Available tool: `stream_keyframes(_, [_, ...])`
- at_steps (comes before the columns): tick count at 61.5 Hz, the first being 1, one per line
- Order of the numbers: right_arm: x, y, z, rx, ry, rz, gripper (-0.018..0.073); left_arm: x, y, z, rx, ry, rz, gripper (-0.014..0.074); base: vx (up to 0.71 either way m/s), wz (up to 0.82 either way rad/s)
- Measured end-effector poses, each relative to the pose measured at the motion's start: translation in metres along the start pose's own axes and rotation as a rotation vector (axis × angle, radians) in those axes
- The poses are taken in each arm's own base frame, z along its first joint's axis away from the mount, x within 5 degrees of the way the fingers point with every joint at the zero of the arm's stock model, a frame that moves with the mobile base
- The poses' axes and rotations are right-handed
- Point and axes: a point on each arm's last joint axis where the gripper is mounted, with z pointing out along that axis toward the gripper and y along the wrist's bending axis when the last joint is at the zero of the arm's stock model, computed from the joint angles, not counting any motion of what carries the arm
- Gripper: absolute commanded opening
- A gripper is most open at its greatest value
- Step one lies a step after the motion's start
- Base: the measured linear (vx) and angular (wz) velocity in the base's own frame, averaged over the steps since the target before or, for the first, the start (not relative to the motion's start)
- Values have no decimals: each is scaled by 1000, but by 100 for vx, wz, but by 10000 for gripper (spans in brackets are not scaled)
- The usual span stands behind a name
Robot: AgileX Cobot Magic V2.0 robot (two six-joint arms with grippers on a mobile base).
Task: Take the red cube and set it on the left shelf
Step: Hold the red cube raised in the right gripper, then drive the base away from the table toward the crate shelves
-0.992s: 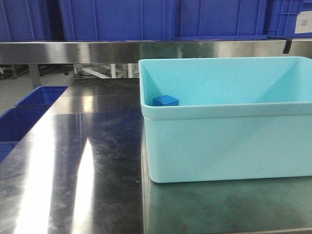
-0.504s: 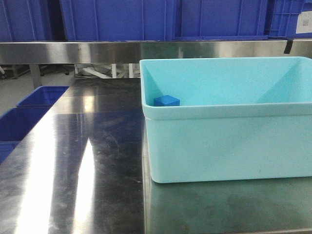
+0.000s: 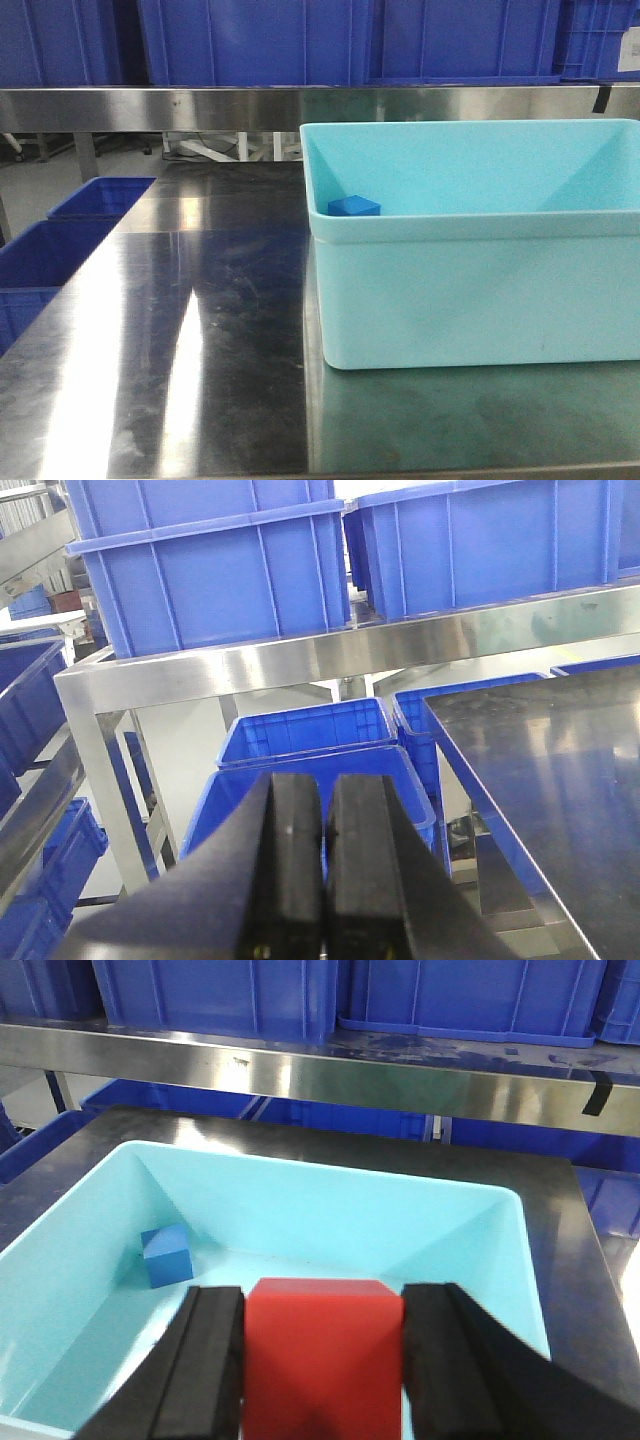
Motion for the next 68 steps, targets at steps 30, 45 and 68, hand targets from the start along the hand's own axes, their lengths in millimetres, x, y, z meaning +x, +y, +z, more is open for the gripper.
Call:
stream_keyframes(30, [0, 0, 0, 0, 0, 0, 57, 0, 0, 0, 0, 0, 0, 106, -5, 6])
stream_keyframes(45, [0, 0, 0, 0, 0, 0, 57, 0, 0, 0, 0, 0, 0, 106, -9, 22])
stream_keyframes(68, [0, 0, 0, 0, 0, 0, 57, 0, 0, 0, 0, 0, 0, 106, -16, 27])
